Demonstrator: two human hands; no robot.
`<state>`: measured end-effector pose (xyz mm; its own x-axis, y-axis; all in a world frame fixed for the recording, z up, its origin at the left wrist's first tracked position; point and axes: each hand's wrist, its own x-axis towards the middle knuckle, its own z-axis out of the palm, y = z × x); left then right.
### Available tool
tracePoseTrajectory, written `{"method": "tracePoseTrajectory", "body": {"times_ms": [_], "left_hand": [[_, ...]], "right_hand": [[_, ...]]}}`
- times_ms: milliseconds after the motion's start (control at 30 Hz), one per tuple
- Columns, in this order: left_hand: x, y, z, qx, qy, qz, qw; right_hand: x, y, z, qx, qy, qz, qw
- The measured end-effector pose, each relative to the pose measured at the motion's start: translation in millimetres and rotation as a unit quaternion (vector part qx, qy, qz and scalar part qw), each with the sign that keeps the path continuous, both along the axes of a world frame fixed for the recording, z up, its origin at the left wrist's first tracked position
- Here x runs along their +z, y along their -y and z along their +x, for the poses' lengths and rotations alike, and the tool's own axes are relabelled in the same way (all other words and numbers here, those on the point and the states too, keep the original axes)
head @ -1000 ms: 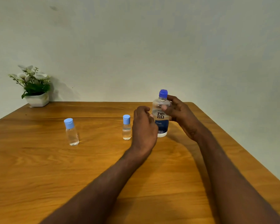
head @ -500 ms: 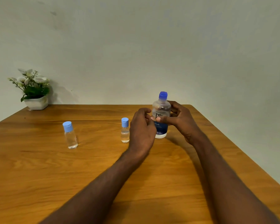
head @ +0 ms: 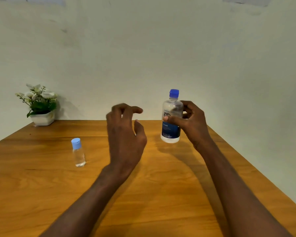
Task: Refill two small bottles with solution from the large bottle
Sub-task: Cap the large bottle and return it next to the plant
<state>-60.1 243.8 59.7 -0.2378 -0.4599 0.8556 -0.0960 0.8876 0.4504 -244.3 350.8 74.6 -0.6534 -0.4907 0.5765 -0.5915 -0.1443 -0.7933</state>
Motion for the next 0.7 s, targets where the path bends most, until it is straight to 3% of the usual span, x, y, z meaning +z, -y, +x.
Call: {"method": "tracePoseTrajectory", "body": {"times_ms": [267, 500, 700], "left_hand": [[13, 119, 92, 0.057, -0.023, -0.108, 0.992], [-30, 233, 132, 0.082, 0.082, 0.096, 0.989], [-58, 265, 146, 0.155, 0.218, 0.161, 0.95]], "right_hand": [[56, 21, 39, -0.037, -0.049, -0.035, 0.997], [92, 103, 83, -0.011, -0.047, 0.001, 0.999], [77, 202, 115, 0.018, -0.041, 0.045, 0.998]]}}
